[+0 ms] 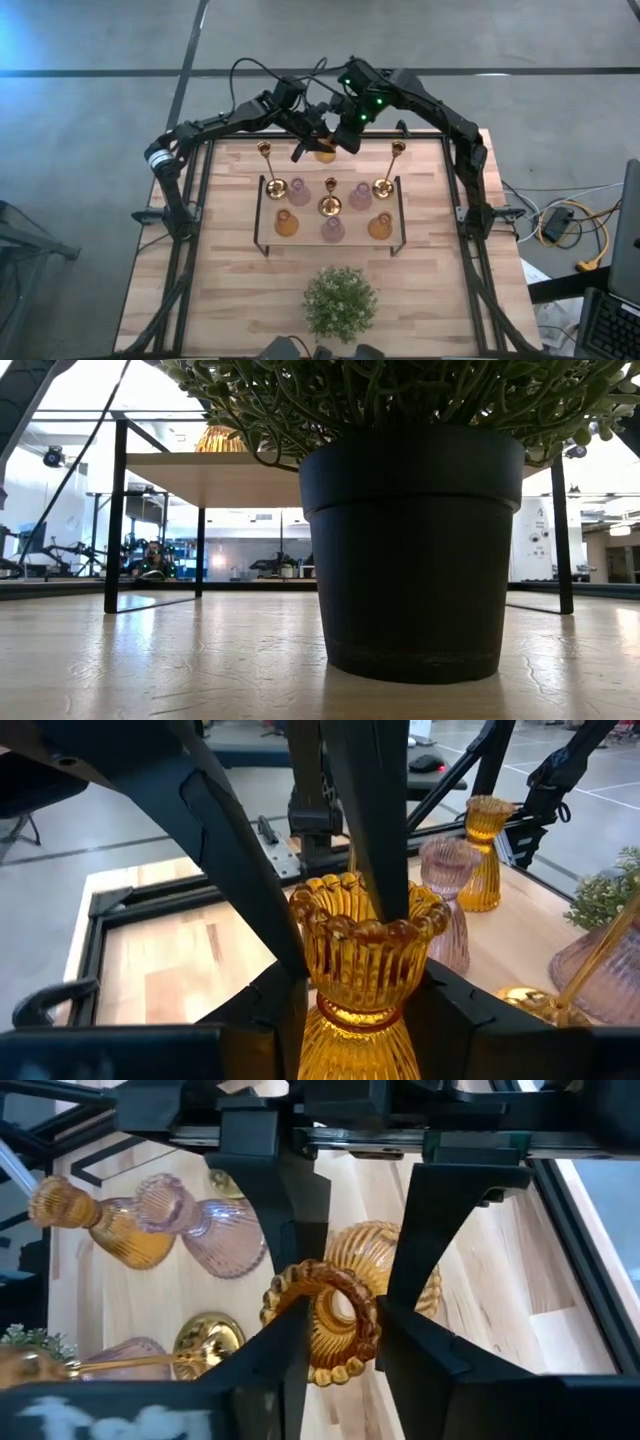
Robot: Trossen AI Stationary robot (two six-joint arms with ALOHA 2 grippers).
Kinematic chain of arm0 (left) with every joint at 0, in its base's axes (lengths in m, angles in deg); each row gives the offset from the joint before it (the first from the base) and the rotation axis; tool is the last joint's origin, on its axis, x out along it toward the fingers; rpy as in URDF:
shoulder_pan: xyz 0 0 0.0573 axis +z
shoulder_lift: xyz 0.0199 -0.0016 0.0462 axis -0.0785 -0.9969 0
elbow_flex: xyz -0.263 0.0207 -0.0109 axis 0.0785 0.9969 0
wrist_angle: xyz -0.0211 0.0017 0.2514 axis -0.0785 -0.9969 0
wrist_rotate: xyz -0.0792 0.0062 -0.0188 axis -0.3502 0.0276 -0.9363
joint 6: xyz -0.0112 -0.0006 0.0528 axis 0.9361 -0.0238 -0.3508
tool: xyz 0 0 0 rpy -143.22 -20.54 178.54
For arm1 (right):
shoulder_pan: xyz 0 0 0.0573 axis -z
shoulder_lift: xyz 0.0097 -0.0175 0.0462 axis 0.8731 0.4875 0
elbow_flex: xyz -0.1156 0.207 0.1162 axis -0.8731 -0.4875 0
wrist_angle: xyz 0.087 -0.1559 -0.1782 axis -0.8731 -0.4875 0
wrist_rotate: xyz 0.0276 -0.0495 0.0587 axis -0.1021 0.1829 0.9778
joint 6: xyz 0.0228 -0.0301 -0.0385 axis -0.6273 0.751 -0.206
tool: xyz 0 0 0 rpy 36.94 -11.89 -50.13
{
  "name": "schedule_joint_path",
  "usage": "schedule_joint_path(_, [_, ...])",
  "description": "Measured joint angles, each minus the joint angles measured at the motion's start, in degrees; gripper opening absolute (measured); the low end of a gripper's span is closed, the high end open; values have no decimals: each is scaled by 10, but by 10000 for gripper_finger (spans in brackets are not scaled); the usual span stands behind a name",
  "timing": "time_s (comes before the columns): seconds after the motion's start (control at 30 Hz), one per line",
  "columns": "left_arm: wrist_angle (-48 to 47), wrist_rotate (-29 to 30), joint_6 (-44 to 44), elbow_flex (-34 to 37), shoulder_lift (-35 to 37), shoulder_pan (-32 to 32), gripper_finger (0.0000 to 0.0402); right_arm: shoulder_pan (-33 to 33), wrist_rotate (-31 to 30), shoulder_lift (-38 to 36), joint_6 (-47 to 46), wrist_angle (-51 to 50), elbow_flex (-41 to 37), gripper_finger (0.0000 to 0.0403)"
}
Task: Pick & Place candle stick holders
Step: Put the yellow vase on the shelf
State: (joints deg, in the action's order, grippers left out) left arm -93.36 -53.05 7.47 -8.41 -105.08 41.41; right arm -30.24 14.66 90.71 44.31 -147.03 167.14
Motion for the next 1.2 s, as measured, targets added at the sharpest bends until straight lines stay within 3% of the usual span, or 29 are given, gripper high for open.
schedule_joint_path(0.43, [-16,0,1,2,0,0,126,3,-13,-70,13,-4,4,130])
schedule_joint_path(0.67, [-17,-16,1,2,0,1,126,30,-102,-130,30,-83,-2,105])
schedule_joint_path(0.8, [-17,-22,-1,2,0,2,126,50,-103,-174,30,-61,-28,80])
schedule_joint_path(1.0, [-18,-21,-1,2,0,2,126,96,-90,-248,34,50,-192,36])
schedule_joint_path(1.2, [-24,-21,-2,2,0,2,126,165,9,-328,63,237,-423,9])
